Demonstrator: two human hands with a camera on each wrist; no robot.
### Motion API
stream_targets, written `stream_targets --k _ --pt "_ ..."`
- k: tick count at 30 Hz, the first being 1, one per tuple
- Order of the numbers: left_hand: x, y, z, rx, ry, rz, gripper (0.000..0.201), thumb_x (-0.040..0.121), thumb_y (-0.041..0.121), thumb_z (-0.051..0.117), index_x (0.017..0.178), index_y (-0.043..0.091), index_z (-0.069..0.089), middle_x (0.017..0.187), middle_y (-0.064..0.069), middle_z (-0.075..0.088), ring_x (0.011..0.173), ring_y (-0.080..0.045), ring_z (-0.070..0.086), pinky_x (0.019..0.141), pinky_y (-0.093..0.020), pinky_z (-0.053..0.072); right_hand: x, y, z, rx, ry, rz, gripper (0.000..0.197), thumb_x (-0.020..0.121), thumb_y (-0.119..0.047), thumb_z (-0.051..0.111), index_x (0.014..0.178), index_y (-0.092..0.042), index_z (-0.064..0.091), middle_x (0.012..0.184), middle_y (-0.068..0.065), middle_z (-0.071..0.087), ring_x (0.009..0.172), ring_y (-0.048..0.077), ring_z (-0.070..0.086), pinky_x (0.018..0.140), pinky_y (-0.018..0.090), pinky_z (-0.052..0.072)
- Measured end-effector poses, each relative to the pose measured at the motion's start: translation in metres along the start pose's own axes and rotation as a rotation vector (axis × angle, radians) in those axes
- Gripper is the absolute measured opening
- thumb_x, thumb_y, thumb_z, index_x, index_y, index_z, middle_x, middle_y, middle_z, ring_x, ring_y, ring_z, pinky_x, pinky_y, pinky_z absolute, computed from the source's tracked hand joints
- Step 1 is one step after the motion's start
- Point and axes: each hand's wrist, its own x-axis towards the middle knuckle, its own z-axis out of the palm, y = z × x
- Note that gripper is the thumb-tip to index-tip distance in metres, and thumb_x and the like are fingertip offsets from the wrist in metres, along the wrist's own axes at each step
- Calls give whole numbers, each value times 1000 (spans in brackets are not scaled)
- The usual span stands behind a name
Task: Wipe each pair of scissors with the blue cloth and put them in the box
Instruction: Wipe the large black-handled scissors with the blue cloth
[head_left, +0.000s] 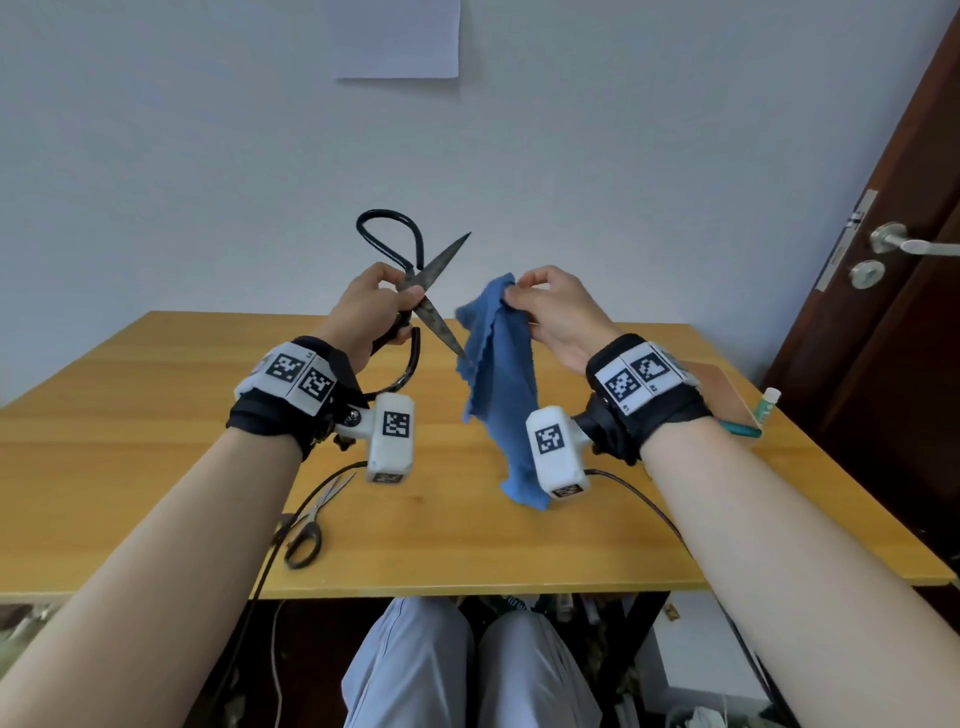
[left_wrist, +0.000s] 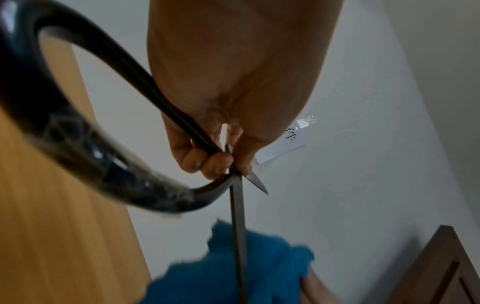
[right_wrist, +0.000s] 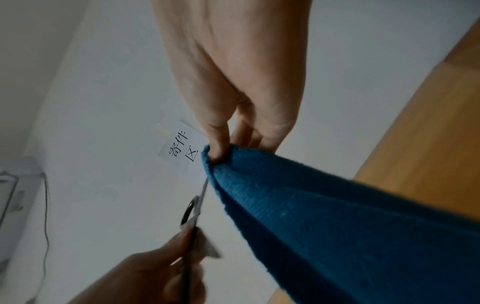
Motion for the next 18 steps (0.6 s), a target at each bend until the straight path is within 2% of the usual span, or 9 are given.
stream_targets --k 2,4,6,9,12,15,16,18 --pt "-4 -1 9 -17 -24 15 10 101 11 58 104 11 49 69 -5 52 52 -17 40 47 -23 40 -1 -2 16 27 -61 31 14 95 -10 64 96 -11 50 102 18 61 79 21 61 67 30 53" --pt "-7 -2 16 -31 -41 36 10 101 9 57 103 10 48 60 -1 49 50 -16 38 49 -26 37 -2 2 30 -45 -92 54 17 93 -12 67 96 -12 50 99 17 60 74 20 59 64 30 51" --pt "-8 -4 22 -22 -53 64 10 100 7 57 101 10 48 57 1 49 48 -15 38 50 -29 36 -1 7 39 -153 -90 56 22 88 -9 71 97 -13 51 97 16 60 77 22 57 66 32 49" --pt "-8 -5 23 10 -35 83 10 100 8 58 103 9 49 69 -3 48 49 -16 40 48 -27 38 -1 12 41 -207 -111 67 26 85 -2 71 99 -13 51 94 14 59 77 22 56 66 34 47" --pt "-2 -7 17 5 24 75 12 100 9 59 102 9 47 73 -5 54 47 -14 41 45 -25 37 -5 14 33 -198 -180 93 27 88 2 68 104 -10 50 87 9 57 72 17 54 58 26 46" --pt "8 -9 3 5 129 79 11 101 11 56 104 9 46 85 -10 55 46 -12 43 43 -23 38 -8 18 19 -310 -231 117 27 87 8 63 102 -10 51 82 4 54 74 16 54 58 25 46" --pt "11 -9 -3 5 168 81 10 101 11 55 105 10 46 89 -11 56 47 -13 44 44 -23 40 -9 19 13 -343 -225 127 26 86 8 63 100 -11 52 82 4 54 73 16 54 58 25 46" --pt "14 -7 -15 -20 201 79 10 102 11 53 108 11 46 89 -10 58 48 -13 45 45 -22 42 -5 24 2 -293 -107 121 24 87 7 63 96 -13 53 83 6 55 68 15 55 54 24 46"
